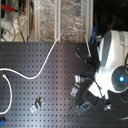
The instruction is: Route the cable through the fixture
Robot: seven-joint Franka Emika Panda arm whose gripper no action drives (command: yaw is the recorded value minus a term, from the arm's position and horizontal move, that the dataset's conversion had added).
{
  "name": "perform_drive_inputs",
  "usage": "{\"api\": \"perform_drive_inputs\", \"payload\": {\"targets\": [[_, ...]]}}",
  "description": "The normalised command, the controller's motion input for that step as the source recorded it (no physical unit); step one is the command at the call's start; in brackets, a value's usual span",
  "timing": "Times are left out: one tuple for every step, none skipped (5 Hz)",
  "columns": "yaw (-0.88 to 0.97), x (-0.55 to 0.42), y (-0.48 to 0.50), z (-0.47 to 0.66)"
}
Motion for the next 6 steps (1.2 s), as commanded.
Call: {"api": "perform_drive_inputs", "payload": {"targets": [[0.39, -0.301, -0.108, -0.02], [0.01, -0.024, 0.020, -0.01], [0.00, -0.067, -0.074, 0.00], [0.00, -0.162, -0.066, 0.00], [-0.08, -0.235, -0.001, -0.01], [0.00, -0.300, 0.035, -0.09]]}}
